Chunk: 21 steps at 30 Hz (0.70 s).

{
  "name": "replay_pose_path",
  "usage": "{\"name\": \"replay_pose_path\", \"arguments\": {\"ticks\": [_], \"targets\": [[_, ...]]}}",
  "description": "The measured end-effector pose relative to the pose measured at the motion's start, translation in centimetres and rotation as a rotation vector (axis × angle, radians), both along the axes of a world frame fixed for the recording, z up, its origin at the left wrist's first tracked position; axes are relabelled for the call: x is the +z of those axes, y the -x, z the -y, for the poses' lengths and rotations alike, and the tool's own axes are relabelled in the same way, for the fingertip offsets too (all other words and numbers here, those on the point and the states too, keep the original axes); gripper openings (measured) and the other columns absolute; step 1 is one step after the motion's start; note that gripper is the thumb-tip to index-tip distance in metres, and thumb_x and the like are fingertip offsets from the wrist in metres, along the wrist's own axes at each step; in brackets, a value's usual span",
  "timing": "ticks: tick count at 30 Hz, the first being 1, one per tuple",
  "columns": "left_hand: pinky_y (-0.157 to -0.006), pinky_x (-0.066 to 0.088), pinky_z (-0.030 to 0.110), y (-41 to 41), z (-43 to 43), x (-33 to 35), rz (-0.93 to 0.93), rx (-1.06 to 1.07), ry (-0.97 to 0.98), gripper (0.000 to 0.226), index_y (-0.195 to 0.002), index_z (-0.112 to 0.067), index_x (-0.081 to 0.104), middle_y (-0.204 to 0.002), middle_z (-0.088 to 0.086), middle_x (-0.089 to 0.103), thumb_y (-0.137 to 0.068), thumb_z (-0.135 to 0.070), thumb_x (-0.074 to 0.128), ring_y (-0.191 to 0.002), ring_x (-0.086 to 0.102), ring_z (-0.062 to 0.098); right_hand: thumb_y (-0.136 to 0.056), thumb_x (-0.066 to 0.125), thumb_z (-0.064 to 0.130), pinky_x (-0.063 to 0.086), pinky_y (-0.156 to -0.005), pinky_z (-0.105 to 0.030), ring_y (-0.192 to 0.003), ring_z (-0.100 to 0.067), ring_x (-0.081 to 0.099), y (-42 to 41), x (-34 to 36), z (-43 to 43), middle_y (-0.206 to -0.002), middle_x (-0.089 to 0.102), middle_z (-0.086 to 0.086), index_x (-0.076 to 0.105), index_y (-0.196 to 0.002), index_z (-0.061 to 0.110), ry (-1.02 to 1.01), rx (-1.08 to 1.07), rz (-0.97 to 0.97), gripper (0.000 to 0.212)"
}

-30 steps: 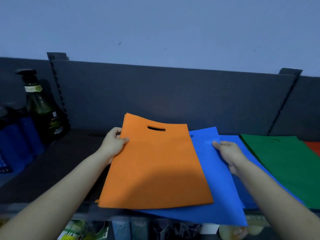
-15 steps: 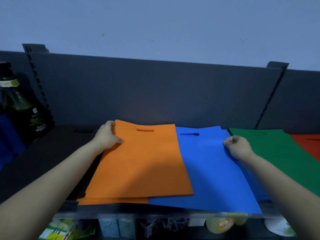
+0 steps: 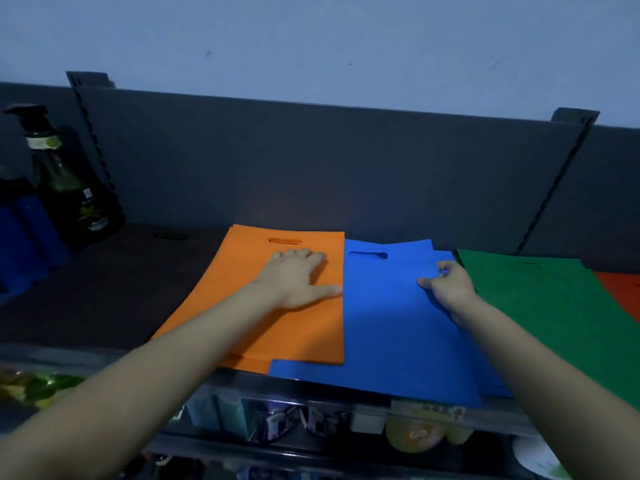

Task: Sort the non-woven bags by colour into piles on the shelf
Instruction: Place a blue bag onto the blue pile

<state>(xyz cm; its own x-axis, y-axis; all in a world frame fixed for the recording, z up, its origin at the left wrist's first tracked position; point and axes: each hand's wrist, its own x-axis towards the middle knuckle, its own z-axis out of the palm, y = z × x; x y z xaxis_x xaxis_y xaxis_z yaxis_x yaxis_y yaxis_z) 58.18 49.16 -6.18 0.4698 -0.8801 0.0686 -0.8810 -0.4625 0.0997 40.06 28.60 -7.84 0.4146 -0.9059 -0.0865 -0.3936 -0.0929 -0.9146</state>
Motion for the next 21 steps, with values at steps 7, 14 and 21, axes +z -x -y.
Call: {"name": "replay_pose_path", "arguments": {"ticks": [7,14,21], "targets": [[-0.109,0.027,0.044,4.8,3.0,-1.1,0.025,-0.017,-0.141,0.062,-0.148,-0.024,0.034,-0.153,0.007,0.031,-0.093,-0.052,0.042,-0.138,0.029,0.028,-0.087,0.063,-0.001,0.054,-0.079,-0.043,-0.085,-0.029,0.062,1.8,0.8,2.0,-0.099,0.063,-0.014,0.051,-0.099,0.009,0.038,0.035,0.038,0.02],[-0.108,0.029,0.042,5.1,3.8,-0.2,0.119,0.051,-0.148,0.054,-0.138,-0.022,0.048,-0.146,0.006,0.039,-0.09,-0.047,0.047,-0.134,0.034,0.027,-0.09,0.061,0.006,0.046,-0.075,-0.035,-0.085,-0.026,0.056,4.8,1.3,5.0,-0.107,0.061,-0.011,0.051,-0.112,0.008,0.165,-0.045,-0.039,0.024],[-0.107,0.031,0.042,6.1,5.1,-0.3,0.142,0.131,-0.192,0.051,-0.139,-0.016,0.045,-0.144,0.007,0.042,-0.093,-0.038,0.043,-0.131,0.037,0.027,-0.075,0.082,0.018,0.05,-0.088,-0.039,-0.102,-0.026,0.061,6.2,0.6,5.1,-0.12,0.062,-0.008,0.049,-0.12,0.011,0.113,0.094,-0.028,0.056]]}}
